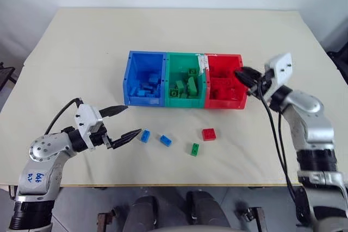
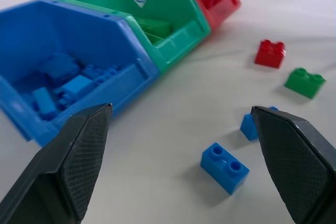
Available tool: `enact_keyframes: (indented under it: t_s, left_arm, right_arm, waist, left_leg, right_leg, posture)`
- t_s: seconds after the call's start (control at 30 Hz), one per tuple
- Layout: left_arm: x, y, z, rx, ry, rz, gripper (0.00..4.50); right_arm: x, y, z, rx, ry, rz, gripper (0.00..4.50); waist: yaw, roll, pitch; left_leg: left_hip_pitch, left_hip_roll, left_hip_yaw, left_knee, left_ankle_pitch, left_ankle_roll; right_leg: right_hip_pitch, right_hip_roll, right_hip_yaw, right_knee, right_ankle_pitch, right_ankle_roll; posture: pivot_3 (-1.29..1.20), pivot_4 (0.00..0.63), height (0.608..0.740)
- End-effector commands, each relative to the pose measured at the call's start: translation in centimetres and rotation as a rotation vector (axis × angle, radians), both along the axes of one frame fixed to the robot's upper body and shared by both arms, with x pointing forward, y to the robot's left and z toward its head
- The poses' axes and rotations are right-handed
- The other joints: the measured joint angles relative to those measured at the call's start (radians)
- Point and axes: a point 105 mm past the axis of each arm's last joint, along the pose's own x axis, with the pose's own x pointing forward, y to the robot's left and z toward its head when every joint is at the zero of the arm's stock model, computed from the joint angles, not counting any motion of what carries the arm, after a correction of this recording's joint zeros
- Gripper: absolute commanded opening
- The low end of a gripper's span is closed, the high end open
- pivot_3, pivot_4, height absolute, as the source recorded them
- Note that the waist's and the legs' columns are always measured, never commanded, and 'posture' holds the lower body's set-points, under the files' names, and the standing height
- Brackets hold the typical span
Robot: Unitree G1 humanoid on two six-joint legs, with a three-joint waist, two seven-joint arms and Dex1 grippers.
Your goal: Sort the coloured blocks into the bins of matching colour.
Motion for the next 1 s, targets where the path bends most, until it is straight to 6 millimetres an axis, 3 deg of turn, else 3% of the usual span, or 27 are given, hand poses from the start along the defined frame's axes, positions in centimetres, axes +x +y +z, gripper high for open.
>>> enact_keyframes:
  t_s: [0.03,0.17,0.27,0.37,0.5,0.57,0.7,0.87,1.0]
  left_arm:
    - [-0.5,-0.4,1.6,-0.023,-0.059,0.002,4.50]
    - [-0.7,-0.6,1.7,-0.021,-0.054,-0.007,4.50]
    - [-0.8,-0.7,1.5,-0.019,-0.039,-0.020,4.50]
    - [-0.8,-1.0,1.0,0.023,-0.020,-0.074,4.50]
    - [-0.8,-1.7,0.1,0.091,0.001,-0.180,4.50]
    - [-0.8,-2.0,-0.2,0.110,0.006,-0.217,4.50]
    - [-1.0,-3.5,-1.3,0.178,0.053,-0.390,4.50]
    - [-0.2,-3.5,-1.3,0.204,0.044,-0.437,4.50]
    - [0.3,-3.0,-1.1,0.194,0.028,-0.403,4.50]
  right_arm:
    - [0.7,0.6,0.7,0.010,-0.001,0.007,1.26]
    - [-0.3,1.3,0.9,-0.005,-0.022,0.084,2.51]
    - [-2.3,0.3,0.9,-0.014,-0.039,0.133,3.50]
    - [-6.1,-0.9,-0.3,-0.071,-0.036,0.228,4.48]
    - [-10.8,-3.5,-2.7,-0.163,0.001,0.267,4.48]
    - [-11.9,-4.4,-3.5,-0.203,0.022,0.263,4.48]
    - [-15.7,-8.4,-7.4,-0.346,0.165,0.252,4.48]
    - [-16.9,-10.2,-9.3,-0.379,0.230,0.238,4.48]
    - [-15.4,-8.6,-9.2,-0.364,0.206,0.304,4.48]
  waist:
    - [0.003,0.000,0.000]
    - [0.008,0.000,0.000]
    - [0.018,0.000,0.000]
    - [0.028,0.000,0.000]
    - [0.031,0.000,0.000]
    - [0.028,0.000,0.000]
    - [0.021,0.000,0.000]
    - [0.005,0.000,0.000]
    - [-0.005,0.000,0.000]
  left_leg:
    - [0.000,0.000,0.000,0.000,0.000,0.000]
    - [-0.001,0.000,0.001,-0.001,0.000,0.001]
    - [-0.001,0.000,0.001,-0.001,-0.001,0.001]
    - [-0.003,0.000,0.000,-0.001,-0.001,0.002]
    - [-0.003,0.000,0.000,-0.002,-0.002,0.003]
    - [-0.002,0.000,0.001,-0.001,-0.002,0.003]
    - [0.004,0.000,0.002,-0.002,-0.004,0.008]
    - [0.014,0.000,0.003,-0.004,-0.004,0.009]
    - [0.019,0.000,0.005,-0.004,-0.004,0.009]
  right_leg:
    - [0.000,0.000,0.000,0.000,0.000,0.000]
    - [0.000,0.000,0.000,0.001,0.000,0.000]
    - [0.000,0.000,0.000,0.000,0.000,0.000]
    - [0.000,0.000,-0.001,-0.001,0.000,0.000]
    - [0.002,0.000,-0.001,-0.005,0.000,0.001]
    - [0.003,0.000,-0.001,-0.005,0.000,0.001]
    - [0.008,0.000,0.000,-0.008,0.001,0.001]
    - [0.019,0.001,0.001,-0.013,0.000,0.000]
    - [0.021,0.000,0.002,-0.012,0.001,0.000]
  posture:
    - [0.00,0.150,0.740]
    - [0.00,0.150,0.740]
    - [0.00,0.150,0.740]
    - [0.00,0.150,0.740]
    - [0.00,0.150,0.740]
    - [0.00,0.150,0.740]
    - [0.00,0.150,0.740]
    - [0.00,0.150,0.740]
    - [0.00,0.150,0.740]
